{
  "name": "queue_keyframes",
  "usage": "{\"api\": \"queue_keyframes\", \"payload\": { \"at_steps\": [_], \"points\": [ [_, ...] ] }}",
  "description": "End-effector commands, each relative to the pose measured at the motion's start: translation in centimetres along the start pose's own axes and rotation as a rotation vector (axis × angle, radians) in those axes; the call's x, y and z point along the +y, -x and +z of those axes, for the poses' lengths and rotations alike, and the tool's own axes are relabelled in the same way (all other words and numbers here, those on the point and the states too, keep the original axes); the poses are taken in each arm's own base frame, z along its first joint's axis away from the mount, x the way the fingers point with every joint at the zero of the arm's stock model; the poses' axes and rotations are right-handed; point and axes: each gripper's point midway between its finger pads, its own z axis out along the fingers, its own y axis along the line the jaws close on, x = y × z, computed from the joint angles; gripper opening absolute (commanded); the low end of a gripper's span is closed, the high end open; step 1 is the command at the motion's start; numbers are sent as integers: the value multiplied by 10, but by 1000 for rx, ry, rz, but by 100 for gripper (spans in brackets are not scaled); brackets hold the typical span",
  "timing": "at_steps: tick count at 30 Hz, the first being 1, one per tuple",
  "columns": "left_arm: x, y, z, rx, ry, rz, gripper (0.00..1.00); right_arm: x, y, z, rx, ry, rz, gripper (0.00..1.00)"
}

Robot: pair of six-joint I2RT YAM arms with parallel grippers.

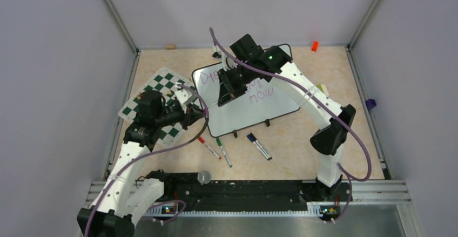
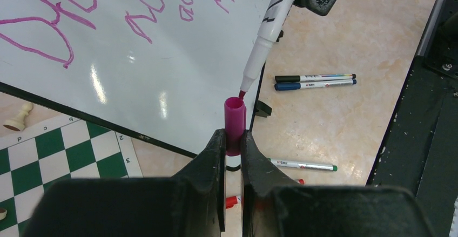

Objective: Write a sentence on the whiteboard
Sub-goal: Close the whiteboard marker at the center of the board.

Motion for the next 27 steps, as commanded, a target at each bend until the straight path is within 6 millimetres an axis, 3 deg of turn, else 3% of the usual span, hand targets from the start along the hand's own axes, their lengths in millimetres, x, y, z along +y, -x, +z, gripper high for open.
{"api": "queue_keyframes", "payload": {
  "at_steps": [1,27],
  "points": [
    [-5,20,-5,-49,-15,72,0,9,6,-5,-41,12,-42,0],
    [-5,11,-4,-22,-11,60,0,13,6,-8,-54,27,-46,0]
  ]
}}
